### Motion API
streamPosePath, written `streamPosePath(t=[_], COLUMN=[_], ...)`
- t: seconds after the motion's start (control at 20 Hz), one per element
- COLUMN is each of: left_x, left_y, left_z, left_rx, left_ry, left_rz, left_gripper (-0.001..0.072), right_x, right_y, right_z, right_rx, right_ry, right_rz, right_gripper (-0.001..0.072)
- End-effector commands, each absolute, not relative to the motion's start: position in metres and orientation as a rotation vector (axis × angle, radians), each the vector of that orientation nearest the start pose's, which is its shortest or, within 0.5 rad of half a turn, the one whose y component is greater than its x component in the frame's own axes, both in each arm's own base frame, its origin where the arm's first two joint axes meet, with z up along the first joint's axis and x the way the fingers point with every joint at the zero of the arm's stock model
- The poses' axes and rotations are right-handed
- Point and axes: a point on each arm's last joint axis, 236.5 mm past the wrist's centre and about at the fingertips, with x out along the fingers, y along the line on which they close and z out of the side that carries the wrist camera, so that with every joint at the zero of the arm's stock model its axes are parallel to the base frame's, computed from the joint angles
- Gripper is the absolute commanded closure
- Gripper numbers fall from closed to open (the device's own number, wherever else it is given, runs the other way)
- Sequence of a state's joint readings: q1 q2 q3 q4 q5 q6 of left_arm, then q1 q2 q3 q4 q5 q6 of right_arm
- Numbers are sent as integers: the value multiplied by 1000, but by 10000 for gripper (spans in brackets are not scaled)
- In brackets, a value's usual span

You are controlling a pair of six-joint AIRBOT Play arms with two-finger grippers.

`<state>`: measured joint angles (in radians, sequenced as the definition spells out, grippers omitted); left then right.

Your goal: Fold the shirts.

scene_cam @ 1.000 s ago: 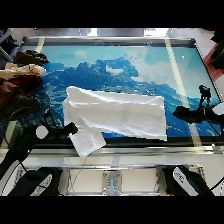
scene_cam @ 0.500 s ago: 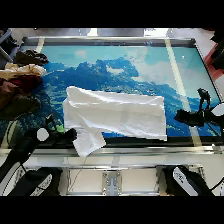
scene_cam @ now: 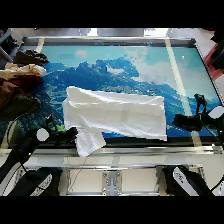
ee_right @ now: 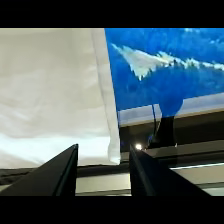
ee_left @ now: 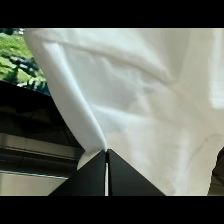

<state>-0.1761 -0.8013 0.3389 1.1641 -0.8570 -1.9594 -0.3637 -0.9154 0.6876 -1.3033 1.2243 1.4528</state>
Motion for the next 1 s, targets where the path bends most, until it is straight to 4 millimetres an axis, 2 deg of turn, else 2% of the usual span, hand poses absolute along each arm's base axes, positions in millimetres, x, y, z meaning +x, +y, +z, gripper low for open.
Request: streamPosePath(t=[0.0, 0.05, 0.1, 0.2, 0.3, 0.35, 0.4, 0.45, 0.5, 0.55, 0.6, 0.75, 0.85, 0.95], left_x=[207, 207, 208, 208, 198, 188, 174, 159, 152, 154, 163, 197, 206, 209], left_y=[-111, -112, -113, -114, -115, -116, -116, -113, -107, -98, -93, -96, -102, -109], left_z=[-94, -94, -92, -91, -93, -94, -96, -98, -100, -103, -105, -102, -100, -101], left_rx=[-644, -652, -659, -642, -621, -611, -582, -543, -505, -472, -474, -532, -588, -646], left_ry=[1384, 1384, 1383, 1382, 1426, 1468, 1527, 1587, 1613, 1602, 1563, 1415, 1374, 1355], left_rz=[25, 23, 19, 0, -13, -16, -31, -36, -26, 0, 32, 35, 28, 24], left_gripper=[694, 694, 694, 694, 689, 565, 186, 16, 18, 18, 19, 34, 206, 234], right_x=[226, 226, 227, 226, 224, 223, 222, 221, 222, 223, 224, 227, 228, 230], right_y=[-12, -9, -8, -17, -23, -23, -23, -23, -23, -23, -23, -24, -25, -26], right_z=[-59, -63, -66, -67, -67, -66, -66, -65, -64, -63, -61, -52, -46, -41], right_rx=[496, 517, 524, 511, 543, 570, 582, 580, 579, 579, 576, 561, 551, 542], right_ry=[1426, 1422, 1412, 1410, 1410, 1411, 1412, 1413, 1407, 1398, 1389, 1346, 1318, 1295], right_rz=[-61, -57, -61, -97, -121, -124, -124, -121, -119, -117, -118, -119, -120, -122], right_gripper=[316, 297, 205, 184, 184, 185, 184, 184, 184, 184, 184, 185, 184, 184])
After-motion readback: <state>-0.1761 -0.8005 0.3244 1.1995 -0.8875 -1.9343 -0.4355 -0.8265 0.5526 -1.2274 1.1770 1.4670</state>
